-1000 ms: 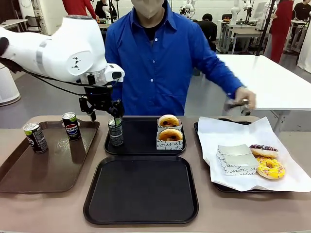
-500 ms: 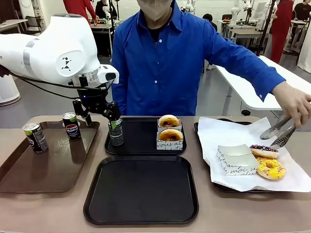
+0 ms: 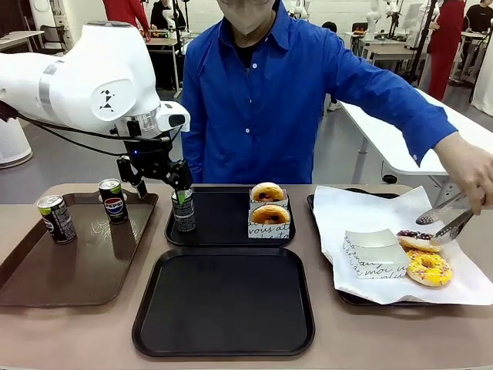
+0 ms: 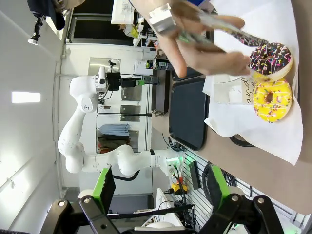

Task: Set up donuts and drinks on trays.
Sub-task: Pick up one Pepsi coke from the Handle tray and place it on the Flat Tray without a Pepsi coke.

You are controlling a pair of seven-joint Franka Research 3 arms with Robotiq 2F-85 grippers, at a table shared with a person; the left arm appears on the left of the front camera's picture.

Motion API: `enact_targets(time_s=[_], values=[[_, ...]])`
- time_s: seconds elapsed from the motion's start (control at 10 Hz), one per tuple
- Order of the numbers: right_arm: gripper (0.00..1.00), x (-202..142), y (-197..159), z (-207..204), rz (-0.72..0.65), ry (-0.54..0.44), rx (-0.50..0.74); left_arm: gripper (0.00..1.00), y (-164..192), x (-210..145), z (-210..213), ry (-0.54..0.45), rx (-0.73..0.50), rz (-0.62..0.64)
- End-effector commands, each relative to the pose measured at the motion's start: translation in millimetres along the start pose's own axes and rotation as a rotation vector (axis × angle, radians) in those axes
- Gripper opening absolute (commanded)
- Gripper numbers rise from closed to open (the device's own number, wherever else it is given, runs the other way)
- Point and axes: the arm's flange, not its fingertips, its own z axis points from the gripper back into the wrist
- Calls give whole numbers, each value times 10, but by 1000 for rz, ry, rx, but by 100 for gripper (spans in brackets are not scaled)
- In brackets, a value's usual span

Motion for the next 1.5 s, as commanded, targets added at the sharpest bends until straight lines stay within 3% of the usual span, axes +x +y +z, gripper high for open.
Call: enact_targets(time_s=[0.0,0.4,0.7,0.9,1.1,1.2,1.4], values=[[100,-10,10,13,4,-3,10,100,411,183,494,-59,-19,88],[100,-10,10,13,4,-3,10,100,1786,49,631,-77,-37,287],[100,-10,10,13,4,-3,10,100,2617,-376,734,-82,-79,398],[100,-10,10,13,4,-3,10,100,2810,-615,649,-46,-102,378],[100,-10,10,13,4,-3,10,100,2622,-602,710,-51,-96,349],[100,-10,10,13,4,-3,10,100,2875,-581,655,-50,-70,397],[100,-10,10,13,4,-3,10,100,2875,-581,655,-50,-70,397]])
